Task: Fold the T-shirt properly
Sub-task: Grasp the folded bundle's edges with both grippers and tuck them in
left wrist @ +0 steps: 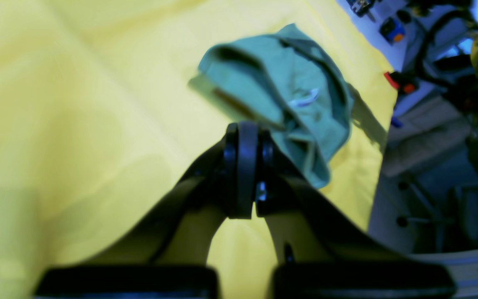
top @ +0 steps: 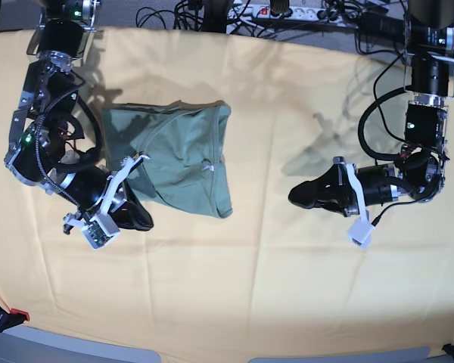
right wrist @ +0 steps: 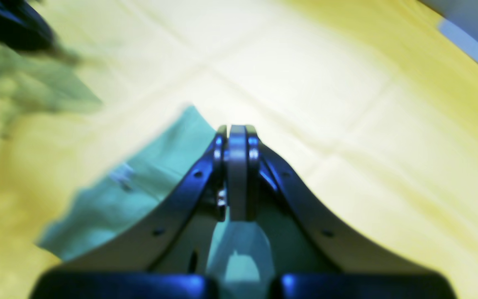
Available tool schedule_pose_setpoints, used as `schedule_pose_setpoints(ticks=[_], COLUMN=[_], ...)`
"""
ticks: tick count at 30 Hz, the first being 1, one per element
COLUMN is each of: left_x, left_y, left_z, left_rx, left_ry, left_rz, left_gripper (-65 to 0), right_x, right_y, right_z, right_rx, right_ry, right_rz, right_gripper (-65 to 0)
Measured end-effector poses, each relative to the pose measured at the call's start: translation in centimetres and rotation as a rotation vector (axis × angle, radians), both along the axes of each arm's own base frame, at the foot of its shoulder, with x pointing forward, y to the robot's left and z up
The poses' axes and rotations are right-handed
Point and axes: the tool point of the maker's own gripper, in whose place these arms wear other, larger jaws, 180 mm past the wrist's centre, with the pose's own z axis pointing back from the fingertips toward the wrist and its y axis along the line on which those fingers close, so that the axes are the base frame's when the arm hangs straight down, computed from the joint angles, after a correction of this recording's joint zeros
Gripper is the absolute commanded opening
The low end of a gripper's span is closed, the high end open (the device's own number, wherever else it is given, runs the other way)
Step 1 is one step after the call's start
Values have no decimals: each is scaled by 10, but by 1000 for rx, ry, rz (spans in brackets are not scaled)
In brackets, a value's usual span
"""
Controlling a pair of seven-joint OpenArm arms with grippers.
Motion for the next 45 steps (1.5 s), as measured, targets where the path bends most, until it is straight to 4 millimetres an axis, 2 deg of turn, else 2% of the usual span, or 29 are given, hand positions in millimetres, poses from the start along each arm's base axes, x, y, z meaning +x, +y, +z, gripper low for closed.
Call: schedule_pose_setpoints(ticks=[4,10,12,15,20,23,26,30,34,40,45], left_x=[-23,-87,-102,-114,-131,-141,-139,-132,-127,-126,-125], left_y=[-35,-95,-110,-129,-154,-158,-156,-153,-147,-147,-147], left_z=[20,28,22,6,-25,-41,-53,-64,-78,-79,-78], left_rx=[5,37,76,134,240,298,360,359,379,371,370], left_ry=[-81,-160,-199,-240,-303,-333,-367,-336,-290,-284,-288], left_rz=[-135,-413,-471,-524,-594,-635,-640,-614,-595,-589,-586], left_gripper=[-650,-650,-650,-650,-650,-650,-650,-650,-650,-650,-650], right_x=[10,34,41,46,42,36,35,35,32,25,6], right_y=[-22,-51,-57,-59,-51,-46,-54,-62,-50,-40,-33], right_z=[-19,-44,-51,-64,-84,-97,-102,-101,-99,-103,-124], right_rx=[-31,-32,-20,-32,-156,-243,-303,-317,-250,-226,-233], right_ry=[62,163,196,243,288,305,301,300,308,323,377], right_rz=[-24,-78,-92,-86,-32,4,8,1,29,62,91], right_gripper=[-650,-650,-650,-650,-650,-650,-650,-650,-650,-650,-650])
